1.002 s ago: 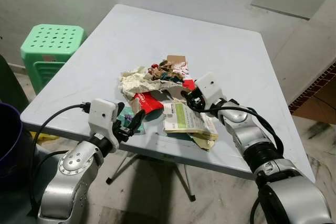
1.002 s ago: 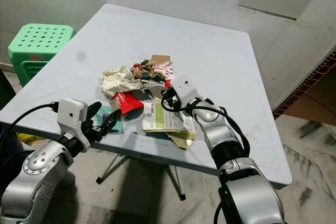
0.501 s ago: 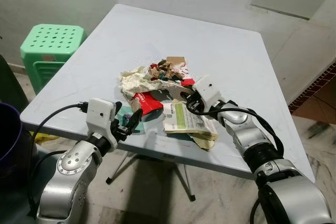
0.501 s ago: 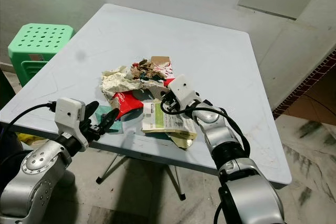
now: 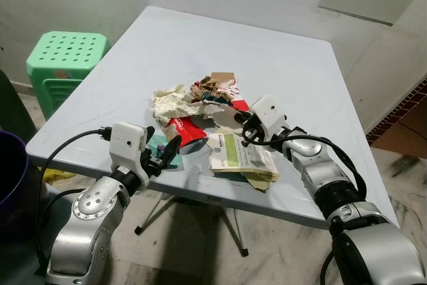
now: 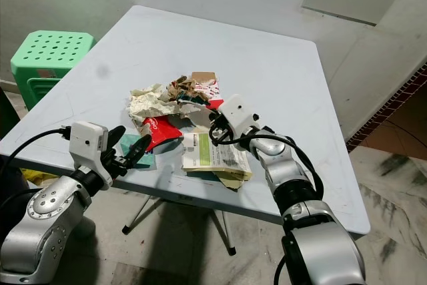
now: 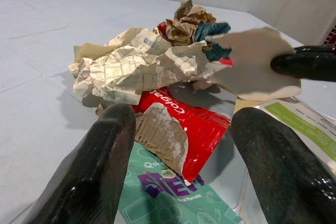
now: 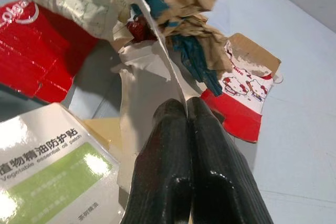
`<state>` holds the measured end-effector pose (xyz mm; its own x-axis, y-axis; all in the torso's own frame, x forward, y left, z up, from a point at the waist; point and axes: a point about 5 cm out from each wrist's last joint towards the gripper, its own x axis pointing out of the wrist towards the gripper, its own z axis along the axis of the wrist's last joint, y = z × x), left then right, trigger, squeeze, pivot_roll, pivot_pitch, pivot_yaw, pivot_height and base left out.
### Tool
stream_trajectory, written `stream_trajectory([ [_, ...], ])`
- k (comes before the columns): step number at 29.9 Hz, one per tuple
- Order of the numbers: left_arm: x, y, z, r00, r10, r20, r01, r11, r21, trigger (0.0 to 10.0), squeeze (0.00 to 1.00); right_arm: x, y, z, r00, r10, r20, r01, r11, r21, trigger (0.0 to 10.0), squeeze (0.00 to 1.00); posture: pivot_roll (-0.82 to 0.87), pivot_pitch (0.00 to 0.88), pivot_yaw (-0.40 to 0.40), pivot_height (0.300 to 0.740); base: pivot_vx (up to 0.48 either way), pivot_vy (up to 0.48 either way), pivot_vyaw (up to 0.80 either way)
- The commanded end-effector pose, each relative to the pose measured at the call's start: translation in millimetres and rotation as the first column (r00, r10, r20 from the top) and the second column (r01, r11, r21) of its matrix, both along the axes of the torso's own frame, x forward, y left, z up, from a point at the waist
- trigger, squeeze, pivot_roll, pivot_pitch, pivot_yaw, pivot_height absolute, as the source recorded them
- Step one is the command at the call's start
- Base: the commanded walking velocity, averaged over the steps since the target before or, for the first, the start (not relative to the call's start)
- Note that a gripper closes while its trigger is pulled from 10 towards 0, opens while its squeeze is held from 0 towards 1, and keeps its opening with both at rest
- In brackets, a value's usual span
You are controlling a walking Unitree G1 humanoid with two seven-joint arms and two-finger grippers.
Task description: Picking trash to rubbish bin
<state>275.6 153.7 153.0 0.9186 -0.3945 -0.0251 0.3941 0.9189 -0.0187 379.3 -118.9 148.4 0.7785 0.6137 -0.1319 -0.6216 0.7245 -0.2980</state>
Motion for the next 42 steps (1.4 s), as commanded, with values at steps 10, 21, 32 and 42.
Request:
stream_trajectory([
  [10,7.9,-6.7,6.3,0.999,0.003,0.041,-0.003,1.000,-0.008,10.0,0.00,-0.6,-21.7,17.1,1.000,0.011,-0.005,-0.010,0.979,0.205,0.0,0.00,0.11,0.077,-0.154,0.740,0.000,0.000,0.00],
  [21,32.6,-16.7,17.9,0.994,-0.037,0.101,0.038,0.999,-0.010,10.0,0.00,-22.5,-40.7,28.2,0.967,0.254,-0.008,-0.225,0.873,0.433,0.0,0.00,0.06,0.000,-0.109,0.740,0.000,0.000,0.00],
  [32,55.9,-22.9,29.6,0.986,-0.047,0.160,0.052,0.998,-0.027,10.0,0.00,-29.8,-55.5,28.2,0.994,0.113,0.003,-0.097,0.838,0.537,10.0,0.00,0.03,0.000,-0.081,0.740,0.000,0.000,0.00],
  [42,64.3,-28.6,16.8,0.990,0.064,0.125,-0.056,0.996,-0.073,10.0,0.00,-43.9,-59.6,14.6,0.940,-0.340,-0.001,0.272,0.749,0.604,10.0,0.00,0.02,0.000,-0.075,0.740,0.000,0.000,0.00],
])
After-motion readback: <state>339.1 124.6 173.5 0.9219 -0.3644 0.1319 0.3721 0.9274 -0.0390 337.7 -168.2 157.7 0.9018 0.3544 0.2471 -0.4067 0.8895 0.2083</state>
